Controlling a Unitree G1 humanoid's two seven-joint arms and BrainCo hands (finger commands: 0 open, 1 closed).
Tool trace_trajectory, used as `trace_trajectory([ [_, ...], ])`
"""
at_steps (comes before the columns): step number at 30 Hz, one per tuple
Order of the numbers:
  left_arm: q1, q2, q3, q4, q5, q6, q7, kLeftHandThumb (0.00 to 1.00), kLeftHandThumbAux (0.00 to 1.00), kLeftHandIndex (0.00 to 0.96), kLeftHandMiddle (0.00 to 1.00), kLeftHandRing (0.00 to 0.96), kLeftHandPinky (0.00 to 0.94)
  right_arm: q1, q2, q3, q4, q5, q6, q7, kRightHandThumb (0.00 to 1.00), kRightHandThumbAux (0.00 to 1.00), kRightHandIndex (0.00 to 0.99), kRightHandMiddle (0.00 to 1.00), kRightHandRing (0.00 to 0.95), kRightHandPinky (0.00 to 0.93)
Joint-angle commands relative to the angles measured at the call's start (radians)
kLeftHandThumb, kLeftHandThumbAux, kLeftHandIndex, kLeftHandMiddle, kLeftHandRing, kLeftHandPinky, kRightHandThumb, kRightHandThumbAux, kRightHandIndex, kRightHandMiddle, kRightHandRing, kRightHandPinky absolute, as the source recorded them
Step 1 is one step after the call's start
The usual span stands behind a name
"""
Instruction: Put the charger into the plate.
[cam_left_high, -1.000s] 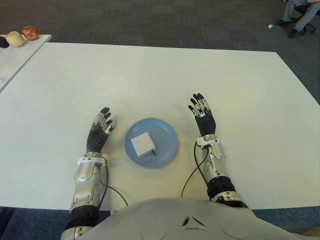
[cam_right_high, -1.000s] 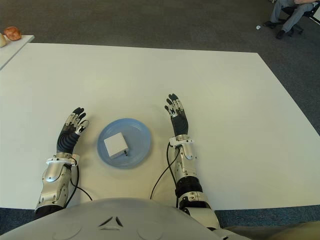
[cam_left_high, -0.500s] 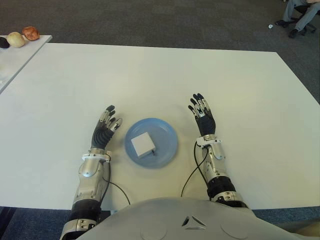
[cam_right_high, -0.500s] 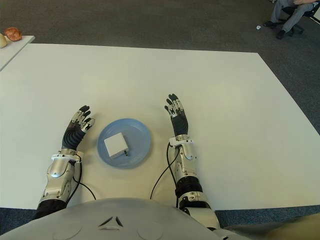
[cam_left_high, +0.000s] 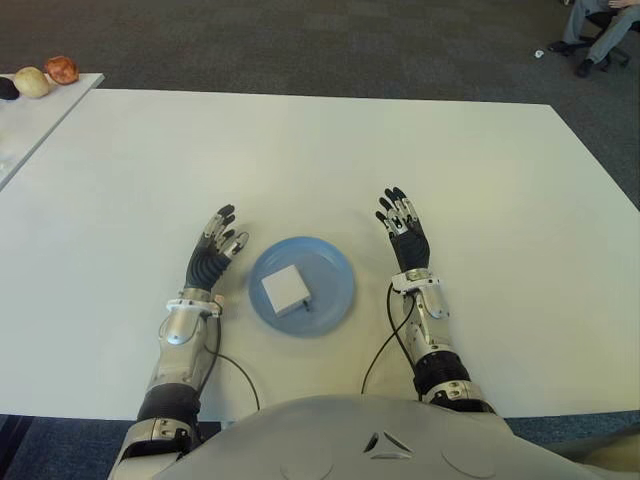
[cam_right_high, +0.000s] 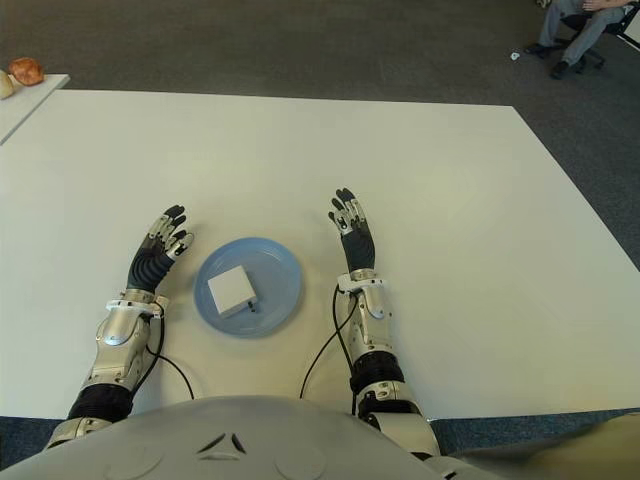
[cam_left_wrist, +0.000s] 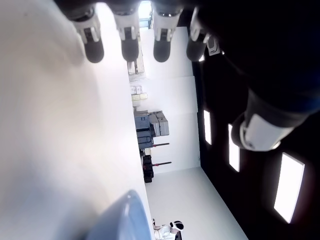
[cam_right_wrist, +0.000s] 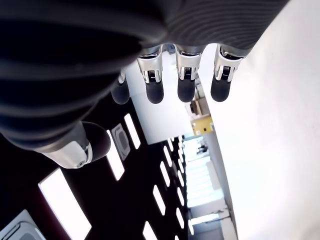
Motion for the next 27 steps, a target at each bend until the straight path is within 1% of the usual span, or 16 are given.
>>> trace_trajectory([
  [1,0.024,-0.004,-0.013,0.110,0.006,0.032,-0.017,0.000,0.528,0.000,0.000,0.000,0.000,0.073,0.058,-0.016,0.102,-0.005,-0.018,-0.012,0.048,0.504,0.047,0.078,0.059,0.091],
  [10,0.000,-0.012,-0.019,0.151,0.007,0.013,-0.014,0.000,0.542,0.000,0.000,0.000,0.000,0.074,0.048,-0.012,0.089,-0.016,-0.001,-0.016,0.046,0.515,0.048,0.074,0.053,0.082],
  [15,0.000,-0.017,-0.023,0.143,0.004,0.019,-0.017,0.000,0.546,0.000,0.000,0.000,0.000,0.074,0.044,-0.013,0.084,-0.015,0.004,-0.015,0.049,0.516,0.049,0.072,0.051,0.082],
  [20,0.000,-0.020,-0.025,0.134,-0.001,0.030,-0.022,0.000,0.546,0.000,0.000,0.000,0.000,0.073,0.038,-0.011,0.081,-0.023,0.001,-0.017,0.055,0.513,0.054,0.084,0.063,0.102],
  [27,-0.008,-0.021,-0.027,0.128,-0.006,0.046,-0.026,0.000,0.546,0.000,0.000,0.000,0.000,0.070,0.029,-0.010,0.070,-0.029,0.007,-0.015,0.061,0.507,0.061,0.091,0.070,0.098],
])
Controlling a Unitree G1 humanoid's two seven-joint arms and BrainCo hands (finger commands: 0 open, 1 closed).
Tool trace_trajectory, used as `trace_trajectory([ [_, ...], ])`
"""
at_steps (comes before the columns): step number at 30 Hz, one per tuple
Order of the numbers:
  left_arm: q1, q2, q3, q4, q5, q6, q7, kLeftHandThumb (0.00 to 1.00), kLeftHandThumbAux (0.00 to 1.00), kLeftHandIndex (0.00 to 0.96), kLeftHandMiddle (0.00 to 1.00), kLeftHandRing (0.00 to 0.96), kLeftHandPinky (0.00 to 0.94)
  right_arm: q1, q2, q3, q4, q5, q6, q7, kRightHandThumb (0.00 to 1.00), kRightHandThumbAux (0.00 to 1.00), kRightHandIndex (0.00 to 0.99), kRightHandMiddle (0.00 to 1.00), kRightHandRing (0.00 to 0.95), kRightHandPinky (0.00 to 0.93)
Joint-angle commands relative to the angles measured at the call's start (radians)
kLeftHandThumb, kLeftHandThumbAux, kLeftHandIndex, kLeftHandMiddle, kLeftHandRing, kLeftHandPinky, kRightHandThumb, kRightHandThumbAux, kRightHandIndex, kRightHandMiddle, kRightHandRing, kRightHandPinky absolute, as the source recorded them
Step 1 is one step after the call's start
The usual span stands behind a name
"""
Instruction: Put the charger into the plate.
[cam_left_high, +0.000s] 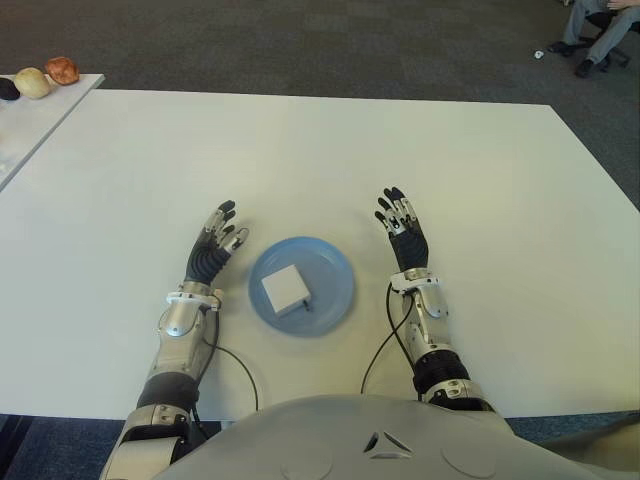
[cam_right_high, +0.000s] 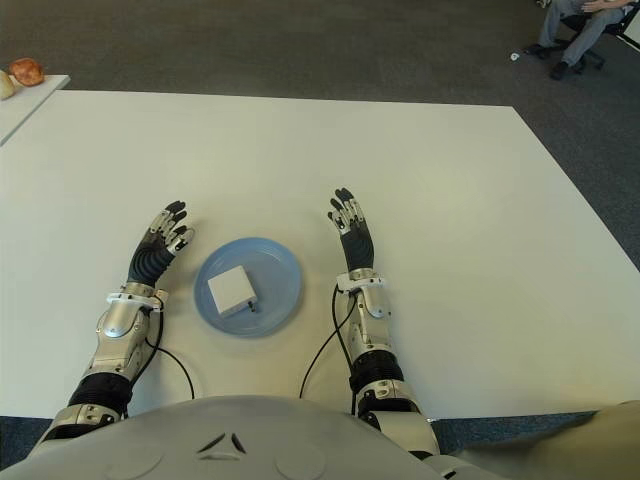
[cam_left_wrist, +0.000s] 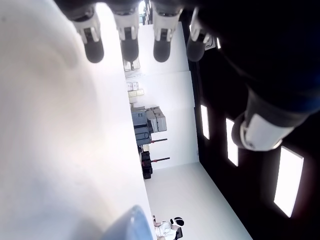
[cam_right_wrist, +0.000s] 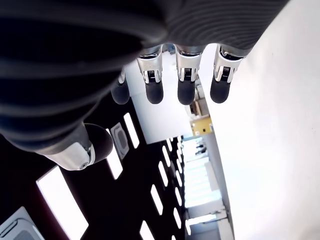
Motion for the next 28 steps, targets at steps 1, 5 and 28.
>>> trace_trajectory([
  [1,0.044,-0.028,-0.025,0.049,0.001,0.078,-0.016,0.000,0.547,0.000,0.000,0.000,0.000,0.074,0.028,-0.012,0.062,-0.005,0.012,-0.004,0.061,0.505,0.060,0.089,0.068,0.097],
  [5,0.039,-0.031,-0.026,0.041,-0.004,0.094,-0.017,0.000,0.552,0.000,0.000,0.000,0.000,0.077,0.019,-0.009,0.050,-0.009,0.023,0.001,0.063,0.498,0.058,0.082,0.063,0.092],
  [28,-0.003,-0.027,-0.027,0.029,0.009,0.206,-0.002,0.000,0.537,0.000,0.000,0.000,0.000,0.093,0.010,-0.010,0.015,-0.035,0.041,-0.012,0.081,0.516,0.060,0.081,0.062,0.093],
])
